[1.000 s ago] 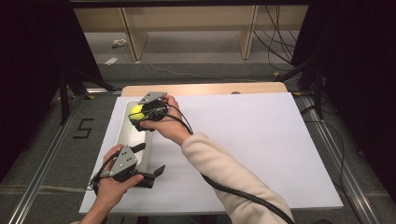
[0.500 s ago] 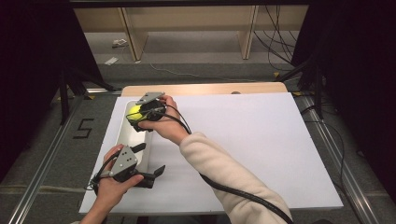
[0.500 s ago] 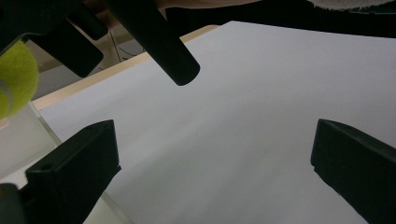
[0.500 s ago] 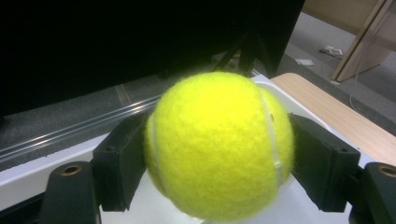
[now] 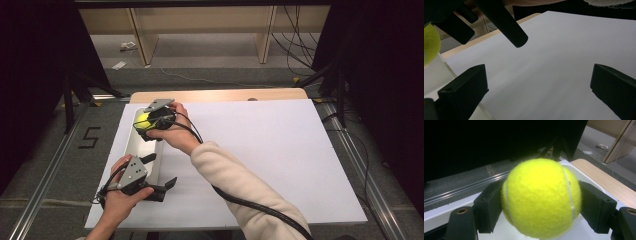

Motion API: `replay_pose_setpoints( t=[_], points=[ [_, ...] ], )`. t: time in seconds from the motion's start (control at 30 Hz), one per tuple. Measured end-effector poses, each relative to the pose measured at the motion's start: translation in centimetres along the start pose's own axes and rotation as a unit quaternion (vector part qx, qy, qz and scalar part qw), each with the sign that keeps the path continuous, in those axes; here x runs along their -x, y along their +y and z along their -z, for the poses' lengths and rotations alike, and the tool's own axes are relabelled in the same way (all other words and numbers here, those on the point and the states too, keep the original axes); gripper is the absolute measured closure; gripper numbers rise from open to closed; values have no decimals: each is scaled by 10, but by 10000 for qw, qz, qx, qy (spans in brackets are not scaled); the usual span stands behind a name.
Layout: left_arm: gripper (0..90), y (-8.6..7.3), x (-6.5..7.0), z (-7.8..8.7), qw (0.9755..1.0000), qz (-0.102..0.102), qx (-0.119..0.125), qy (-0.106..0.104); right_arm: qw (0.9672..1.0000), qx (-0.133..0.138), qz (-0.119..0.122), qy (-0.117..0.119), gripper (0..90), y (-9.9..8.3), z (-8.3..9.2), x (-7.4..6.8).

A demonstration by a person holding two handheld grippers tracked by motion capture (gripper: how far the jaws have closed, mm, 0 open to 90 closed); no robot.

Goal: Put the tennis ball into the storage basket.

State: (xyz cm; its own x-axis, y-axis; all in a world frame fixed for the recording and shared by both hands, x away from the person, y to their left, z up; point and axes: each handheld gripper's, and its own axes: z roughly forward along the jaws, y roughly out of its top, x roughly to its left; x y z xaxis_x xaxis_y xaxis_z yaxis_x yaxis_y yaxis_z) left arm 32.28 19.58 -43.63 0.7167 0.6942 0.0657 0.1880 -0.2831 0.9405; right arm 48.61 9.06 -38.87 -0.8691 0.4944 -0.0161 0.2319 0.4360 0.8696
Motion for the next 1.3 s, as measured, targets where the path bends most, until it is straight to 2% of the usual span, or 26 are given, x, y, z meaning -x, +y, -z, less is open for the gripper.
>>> replay_pose_setpoints(
  t=[1.3],
  points=[
    [7, 0, 1, 0, 10000, 1, 3, -4, 9999, -89, -31, 65, 258, -2, -16, -3]
  ],
)
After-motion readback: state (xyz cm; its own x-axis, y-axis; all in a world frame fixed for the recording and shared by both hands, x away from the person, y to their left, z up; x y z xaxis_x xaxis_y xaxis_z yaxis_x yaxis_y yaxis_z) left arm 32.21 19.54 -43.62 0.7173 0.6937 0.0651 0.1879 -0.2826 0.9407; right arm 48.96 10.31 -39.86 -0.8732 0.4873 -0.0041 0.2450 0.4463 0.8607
